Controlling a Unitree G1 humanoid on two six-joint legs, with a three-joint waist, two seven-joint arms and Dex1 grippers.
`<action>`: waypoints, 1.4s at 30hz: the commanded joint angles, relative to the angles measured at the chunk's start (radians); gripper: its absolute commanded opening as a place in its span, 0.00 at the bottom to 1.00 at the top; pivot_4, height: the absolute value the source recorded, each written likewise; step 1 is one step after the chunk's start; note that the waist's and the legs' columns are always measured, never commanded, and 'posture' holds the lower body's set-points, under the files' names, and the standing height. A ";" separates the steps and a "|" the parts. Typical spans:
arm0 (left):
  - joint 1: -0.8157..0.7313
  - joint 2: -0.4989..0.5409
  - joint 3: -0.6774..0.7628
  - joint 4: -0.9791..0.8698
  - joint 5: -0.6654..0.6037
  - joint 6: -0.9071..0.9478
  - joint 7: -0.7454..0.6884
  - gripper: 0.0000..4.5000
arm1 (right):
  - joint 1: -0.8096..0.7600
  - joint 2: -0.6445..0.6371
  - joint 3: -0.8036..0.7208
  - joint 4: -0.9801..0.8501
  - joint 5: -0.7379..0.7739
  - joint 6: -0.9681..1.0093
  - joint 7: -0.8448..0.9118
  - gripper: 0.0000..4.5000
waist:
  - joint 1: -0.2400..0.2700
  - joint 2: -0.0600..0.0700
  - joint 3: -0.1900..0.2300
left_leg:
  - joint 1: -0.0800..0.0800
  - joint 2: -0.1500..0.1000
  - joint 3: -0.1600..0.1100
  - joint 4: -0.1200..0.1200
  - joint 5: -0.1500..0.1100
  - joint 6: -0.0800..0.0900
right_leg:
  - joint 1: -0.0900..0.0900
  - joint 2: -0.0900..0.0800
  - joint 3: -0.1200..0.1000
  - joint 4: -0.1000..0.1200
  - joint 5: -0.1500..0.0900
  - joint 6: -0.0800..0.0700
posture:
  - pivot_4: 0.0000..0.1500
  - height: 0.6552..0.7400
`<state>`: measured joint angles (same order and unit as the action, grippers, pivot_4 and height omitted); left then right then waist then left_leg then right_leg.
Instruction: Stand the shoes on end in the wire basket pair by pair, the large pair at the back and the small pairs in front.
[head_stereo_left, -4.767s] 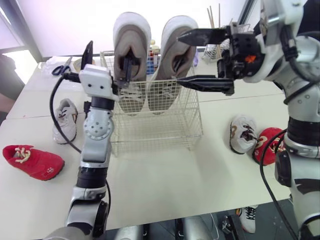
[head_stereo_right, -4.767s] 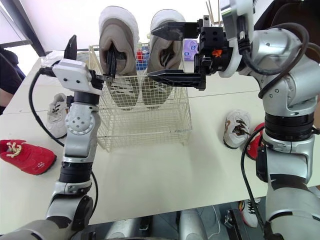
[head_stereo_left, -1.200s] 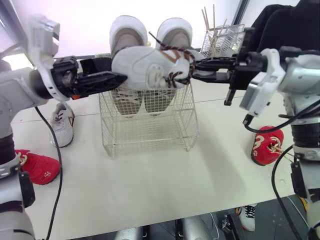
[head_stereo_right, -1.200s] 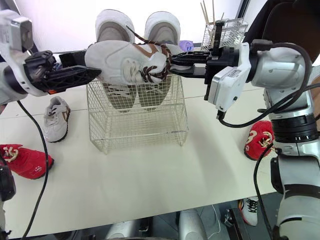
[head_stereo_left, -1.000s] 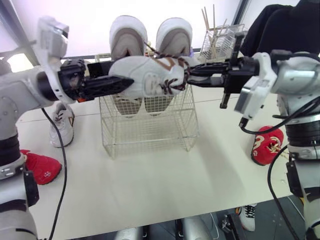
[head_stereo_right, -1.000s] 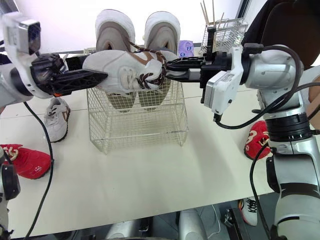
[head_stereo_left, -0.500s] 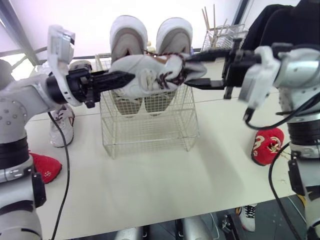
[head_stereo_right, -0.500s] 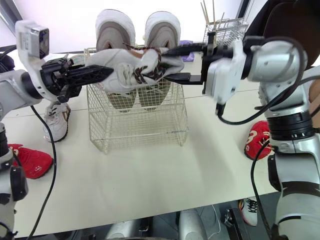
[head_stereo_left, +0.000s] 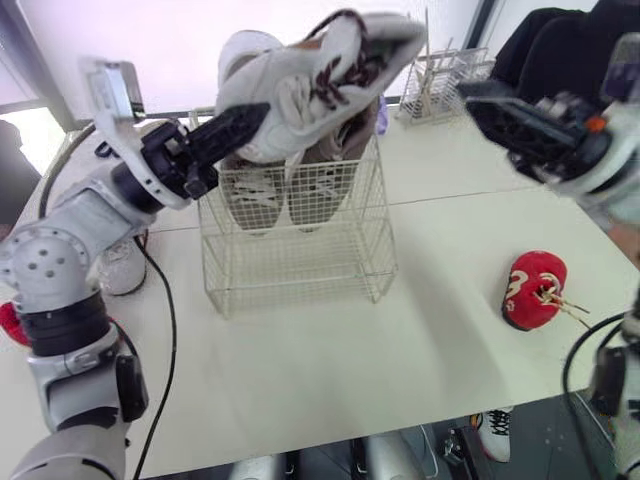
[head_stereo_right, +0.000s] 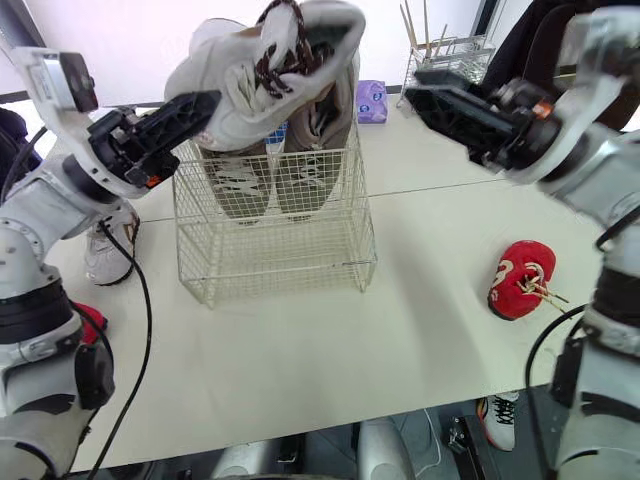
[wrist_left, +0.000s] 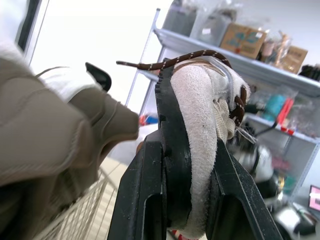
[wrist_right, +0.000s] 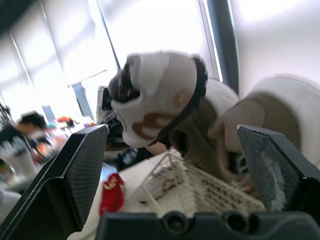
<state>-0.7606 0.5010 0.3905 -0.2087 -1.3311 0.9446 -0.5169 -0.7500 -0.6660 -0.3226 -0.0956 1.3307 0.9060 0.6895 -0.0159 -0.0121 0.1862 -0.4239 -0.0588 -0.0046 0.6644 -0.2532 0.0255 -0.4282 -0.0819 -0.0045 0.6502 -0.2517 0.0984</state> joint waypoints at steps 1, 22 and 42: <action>-0.012 -0.024 -0.001 -0.038 -0.027 -0.050 0.019 0.06 | -0.015 0.107 0.020 -0.088 0.010 -0.055 -0.072 1.00 | 0.004 0.000 0.000 | -0.001 0.000 0.000 0.000 0.001 -0.001 | -0.001 0.000 0.000 0.000 0.000 0.000 | 1.00 1.00; 0.066 -0.082 -0.069 -0.102 -0.041 -0.110 0.087 0.06 | -0.176 0.361 0.094 -0.045 -0.045 -0.153 -0.119 0.60 | 0.004 0.000 0.000 | -0.001 0.000 0.000 0.001 0.001 -0.001 | 0.000 0.001 0.000 0.000 0.000 0.000 | 1.00 1.00; 0.285 0.423 -0.057 -0.232 0.146 -0.038 -0.179 0.99 | -0.479 -0.072 0.352 0.281 -0.546 -0.284 0.549 0.14 | 0.001 0.001 0.001 | -0.001 0.000 0.000 -0.002 -0.003 0.004 | -0.001 0.001 0.000 -0.003 0.000 -0.001 | 1.00 1.00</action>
<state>-0.4731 0.9058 0.2968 -0.4132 -1.2029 0.9292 -0.6622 -1.1920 -0.7262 0.0064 0.1589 0.8504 0.6840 1.1470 -0.0149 -0.0109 0.1870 -0.4247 -0.0590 -0.0046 0.6626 -0.2559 0.0300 -0.4288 -0.0812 -0.0049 0.6476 -0.2521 0.0978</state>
